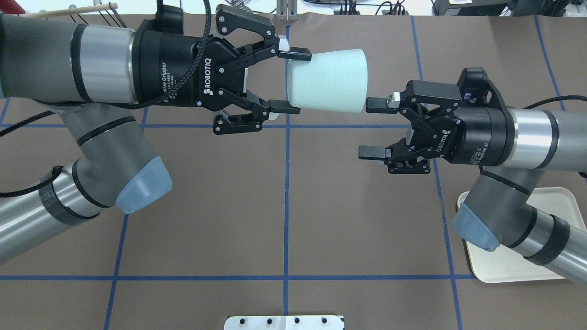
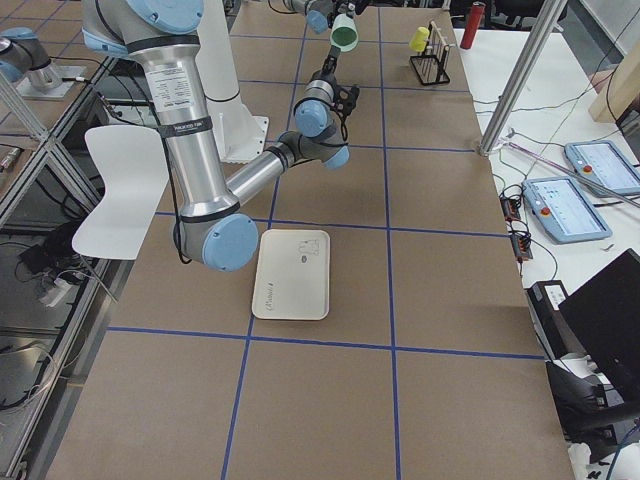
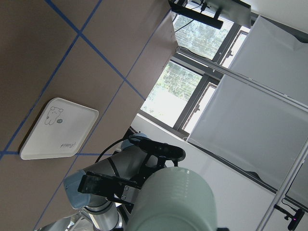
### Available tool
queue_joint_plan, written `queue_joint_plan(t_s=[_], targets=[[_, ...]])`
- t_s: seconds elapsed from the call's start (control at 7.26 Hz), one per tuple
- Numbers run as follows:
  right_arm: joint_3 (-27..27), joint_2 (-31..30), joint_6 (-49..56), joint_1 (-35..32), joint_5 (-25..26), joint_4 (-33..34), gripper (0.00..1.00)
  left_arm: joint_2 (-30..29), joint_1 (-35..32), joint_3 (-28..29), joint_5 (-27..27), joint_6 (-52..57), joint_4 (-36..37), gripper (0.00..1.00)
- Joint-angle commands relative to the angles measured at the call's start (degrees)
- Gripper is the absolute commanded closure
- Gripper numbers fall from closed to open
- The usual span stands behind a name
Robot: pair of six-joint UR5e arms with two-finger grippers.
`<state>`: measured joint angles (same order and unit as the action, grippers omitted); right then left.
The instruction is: Left arm grabs green cup and hands to right arm on tray
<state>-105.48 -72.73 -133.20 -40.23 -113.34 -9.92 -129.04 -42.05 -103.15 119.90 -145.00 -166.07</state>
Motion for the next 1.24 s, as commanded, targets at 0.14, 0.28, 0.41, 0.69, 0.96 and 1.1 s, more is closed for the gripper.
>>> queue_joint_plan(t_s=[0.14,0.28,0.41,0.69,0.96,1.1], targets=[[-0.17,1.01,-0.04,0.32,1.36,-0.10,0.17,-0.24,1.96,-0.03,-1.33,-0.11,-0.05,1.00],[-0.17,1.01,-0.04,0.32,1.36,-0.10,0.22,-0.42,2.14,-0.03,-1.68,-0.11,-0.05,1.00],[-0.17,1.01,-0.04,0.41,1.62,-0.88,0.30,-0.51,3.10,-0.03,-1.68,-0.02,0.04,1.00],[0.01,0.92,-0.04,0.59,2.07,-2.12,0.56,-0.86,4.60,-0.03,-2.73,-0.11,0.04,1.00],[0.01,0.92,0.05,0.68,2.15,-2.38,0.85,-0.95,4.78,0.23,-2.74,-0.02,0.04,1.00],[-0.08,0.92,0.13,0.68,2.15,-2.39,1.00,-1.03,4.78,0.49,-2.82,0.07,0.04,0.98]])
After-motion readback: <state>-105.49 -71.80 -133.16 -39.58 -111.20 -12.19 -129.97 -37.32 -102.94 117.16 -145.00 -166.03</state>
